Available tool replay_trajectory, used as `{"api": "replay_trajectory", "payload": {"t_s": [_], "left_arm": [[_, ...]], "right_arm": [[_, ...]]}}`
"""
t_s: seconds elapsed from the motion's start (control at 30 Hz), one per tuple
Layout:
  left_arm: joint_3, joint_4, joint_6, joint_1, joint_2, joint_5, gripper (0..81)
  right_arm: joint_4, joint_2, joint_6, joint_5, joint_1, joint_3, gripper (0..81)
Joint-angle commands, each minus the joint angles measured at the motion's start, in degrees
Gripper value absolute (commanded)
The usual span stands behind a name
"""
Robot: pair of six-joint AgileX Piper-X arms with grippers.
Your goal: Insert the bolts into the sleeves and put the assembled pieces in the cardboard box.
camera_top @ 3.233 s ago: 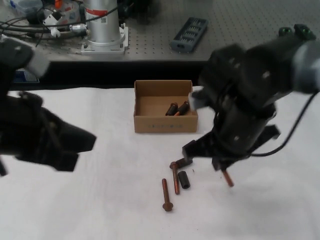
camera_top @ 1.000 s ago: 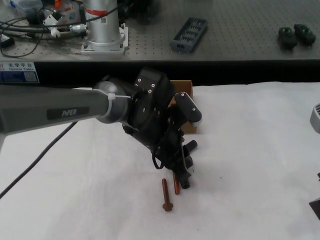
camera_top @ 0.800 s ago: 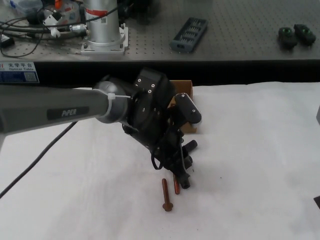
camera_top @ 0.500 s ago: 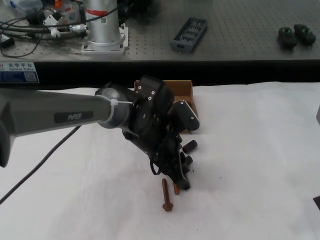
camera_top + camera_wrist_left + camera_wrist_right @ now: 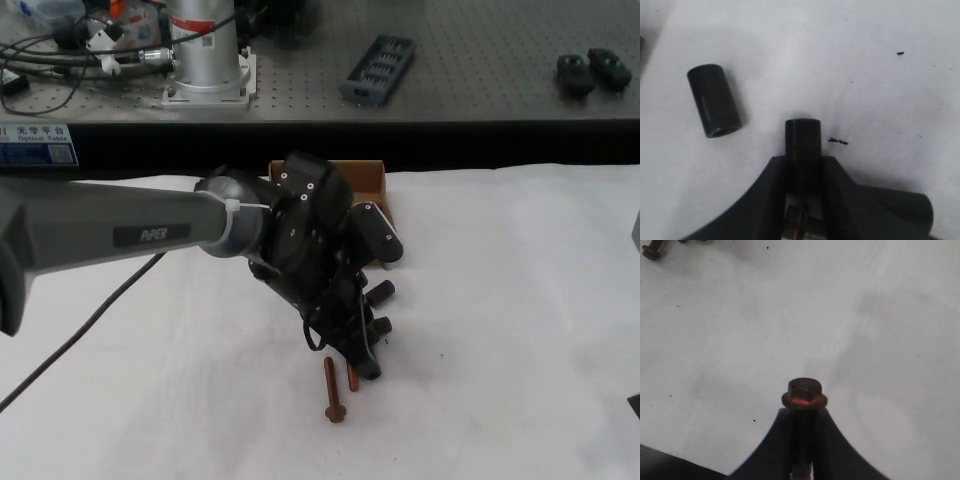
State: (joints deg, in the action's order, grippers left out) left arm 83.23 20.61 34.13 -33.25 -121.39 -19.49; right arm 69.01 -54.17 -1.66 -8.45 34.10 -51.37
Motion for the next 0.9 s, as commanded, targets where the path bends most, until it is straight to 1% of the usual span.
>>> {"api": "replay_trajectory", "payload": {"t_s": [0.0, 0.2, 0.33, 0.5, 0.63, 0.7, 0.87], "left_arm": [[0.29, 0.33, 0.09, -1.21, -1.70, 2.60, 0.6], [0.29, 1.66, -1.09, -2.11, 1.18, 2.59, 0.6], [0.29, 2.06, -1.09, -2.11, 5.34, 2.59, 0.6], [0.29, 2.06, -5.44, -2.11, 12.20, 2.27, 0.6], [-0.15, 2.06, -11.72, -1.27, 17.03, -1.62, 0.6], [-1.26, 2.06, -14.76, -0.40, 18.98, -3.91, 0.6], [-9.83, 2.06, -19.89, 2.48, 26.07, -8.59, 0.6]], "right_arm": [[-0.32, 0.59, 0.48, 0.49, -0.27, 0.04, 2.8], [-0.32, 0.59, 0.48, 0.49, -0.27, 0.04, 2.8], [-0.32, 0.59, 2.65, 0.49, -0.27, 0.00, 2.8], [-0.32, 0.59, 2.66, 0.49, -0.27, 0.00, 2.8], [-2.68, 0.59, 2.65, 0.49, -0.27, 0.00, 2.8], [-5.39, 0.59, 2.65, 2.76, -0.27, 0.00, 2.8], [-14.77, -0.37, 1.14, 6.16, -0.27, 0.00, 2.8]]}}
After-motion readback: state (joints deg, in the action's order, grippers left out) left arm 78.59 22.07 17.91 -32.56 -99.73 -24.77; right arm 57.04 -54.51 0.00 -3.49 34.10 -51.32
